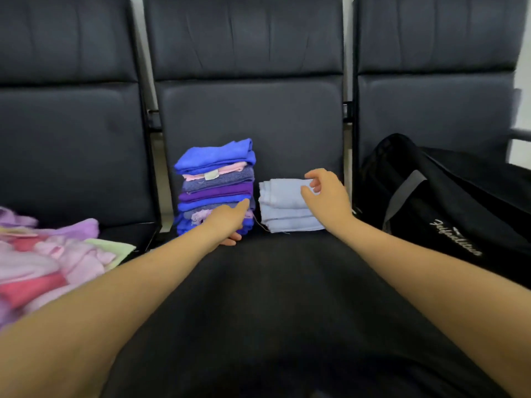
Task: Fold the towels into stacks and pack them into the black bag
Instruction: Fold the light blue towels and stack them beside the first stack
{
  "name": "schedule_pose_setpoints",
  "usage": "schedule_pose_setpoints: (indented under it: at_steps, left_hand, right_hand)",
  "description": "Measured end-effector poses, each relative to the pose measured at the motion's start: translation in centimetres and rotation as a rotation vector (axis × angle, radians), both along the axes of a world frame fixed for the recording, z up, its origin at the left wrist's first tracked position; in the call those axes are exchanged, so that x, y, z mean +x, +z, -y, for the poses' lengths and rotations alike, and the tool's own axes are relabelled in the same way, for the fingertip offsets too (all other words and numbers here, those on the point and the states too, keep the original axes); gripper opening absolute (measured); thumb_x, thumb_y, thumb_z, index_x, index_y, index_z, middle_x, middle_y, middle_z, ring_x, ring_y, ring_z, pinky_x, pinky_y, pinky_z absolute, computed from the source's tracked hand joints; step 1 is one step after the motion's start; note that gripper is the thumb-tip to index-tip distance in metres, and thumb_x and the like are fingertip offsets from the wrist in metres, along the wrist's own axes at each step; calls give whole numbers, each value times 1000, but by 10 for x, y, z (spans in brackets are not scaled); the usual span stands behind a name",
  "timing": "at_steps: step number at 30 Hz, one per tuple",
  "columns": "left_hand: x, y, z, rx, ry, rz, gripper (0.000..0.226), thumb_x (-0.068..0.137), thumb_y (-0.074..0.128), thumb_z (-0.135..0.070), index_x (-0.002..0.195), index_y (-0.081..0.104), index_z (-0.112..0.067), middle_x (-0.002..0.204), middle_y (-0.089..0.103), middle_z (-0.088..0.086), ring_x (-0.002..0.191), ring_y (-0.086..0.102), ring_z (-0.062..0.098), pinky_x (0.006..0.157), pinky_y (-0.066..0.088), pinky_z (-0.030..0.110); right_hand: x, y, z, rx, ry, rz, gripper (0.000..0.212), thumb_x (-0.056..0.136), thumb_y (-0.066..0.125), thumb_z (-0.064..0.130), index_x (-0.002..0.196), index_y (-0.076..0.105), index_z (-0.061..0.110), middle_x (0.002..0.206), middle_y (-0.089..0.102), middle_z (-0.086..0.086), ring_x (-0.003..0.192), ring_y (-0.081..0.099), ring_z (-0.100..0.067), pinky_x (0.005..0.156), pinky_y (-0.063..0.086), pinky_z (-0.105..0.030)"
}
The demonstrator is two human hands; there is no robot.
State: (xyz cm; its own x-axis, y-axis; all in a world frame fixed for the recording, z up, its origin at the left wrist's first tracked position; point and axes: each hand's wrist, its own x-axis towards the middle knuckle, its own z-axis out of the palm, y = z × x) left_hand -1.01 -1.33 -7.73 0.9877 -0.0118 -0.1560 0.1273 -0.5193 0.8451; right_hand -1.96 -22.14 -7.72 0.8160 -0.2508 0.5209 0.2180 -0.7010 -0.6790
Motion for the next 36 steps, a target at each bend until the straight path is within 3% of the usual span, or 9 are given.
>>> schedule_pose_setpoints:
  at_steps: [4, 6, 9, 13, 21, 26, 29, 32, 36]
  left_hand:
    - [-50, 13, -74, 67, 38, 65, 41, 98, 40, -48, 120, 55, -16, 106, 63, 7, 74, 62, 19, 63, 49, 27]
    - [-75, 14, -118, 214, 45, 159, 33, 98, 43, -42, 104, 61, -15, 101, 66, 6, 78, 64, 22, 69, 50, 30]
    - [-111, 13, -191, 593, 91, 425, 23, 94, 51, -34, 105, 65, -20, 101, 66, 0, 96, 63, 23, 83, 46, 33]
    - [-145, 11, -289, 683, 280, 546, 24, 88, 58, -22, 108, 68, -15, 109, 63, 11, 102, 57, 30, 88, 44, 39]
    - [-179, -23, -406, 545, 655, 389, 35, 88, 58, -23, 120, 61, -8, 118, 58, 21, 111, 50, 37, 94, 40, 45]
    - [-175, -42, -433, -14, 805, 297, 17, 93, 57, -25, 99, 62, -11, 81, 59, 4, 82, 53, 23, 59, 38, 30]
    - [-167, -54, -445, -210, 827, 272, 23, 95, 55, -30, 82, 57, -11, 62, 46, 5, 53, 41, 22, 47, 29, 27]
    - [-163, -69, -452, -260, 818, 265, 29, 96, 53, -32, 75, 49, -12, 62, 40, 3, 51, 33, 17, 46, 23, 26]
    - [-163, -81, -453, -231, 774, 287, 29, 98, 50, -32, 76, 49, -13, 65, 43, 2, 56, 36, 15, 48, 27, 28]
  right_hand:
    - [-39, -5, -76, 60, 239, -144, 10, 90, 56, 16, 98, 59, 22, 75, 53, 10, 69, 51, -7, 72, 44, -29]
    - [-55, -11, -117, 52, 331, -202, 9, 91, 57, 20, 97, 63, 21, 77, 57, 10, 71, 53, -6, 73, 45, -28]
    - [-70, -24, -181, 72, 457, -304, 10, 92, 57, 23, 94, 66, 19, 80, 60, 9, 74, 54, -4, 67, 41, -20]
    - [-80, -36, -263, 68, 571, -391, 14, 91, 56, 19, 94, 68, 13, 73, 58, 9, 73, 54, -9, 73, 45, -27]
    - [-82, -17, -397, 59, 665, -360, 25, 91, 49, 15, 92, 67, -3, 94, 68, -17, 86, 60, -32, 78, 47, -37]
    - [-68, 9, -469, 30, 737, -300, 28, 88, 51, 41, 96, 64, 17, 102, 64, -9, 94, 59, -26, 80, 47, -36]
    - [-56, 13, -512, -120, 730, -294, 58, 92, 45, 58, 135, 50, 19, 132, 52, -13, 120, 50, -32, 98, 40, -39]
    - [-51, -7, -540, -242, 685, -385, 75, 87, 37, 71, 142, 42, 19, 139, 49, -13, 127, 44, -36, 104, 34, -43]
    - [-53, -33, -537, -328, 607, -402, 60, 94, 46, 55, 133, 48, 9, 128, 56, -13, 115, 53, -33, 92, 41, -38]
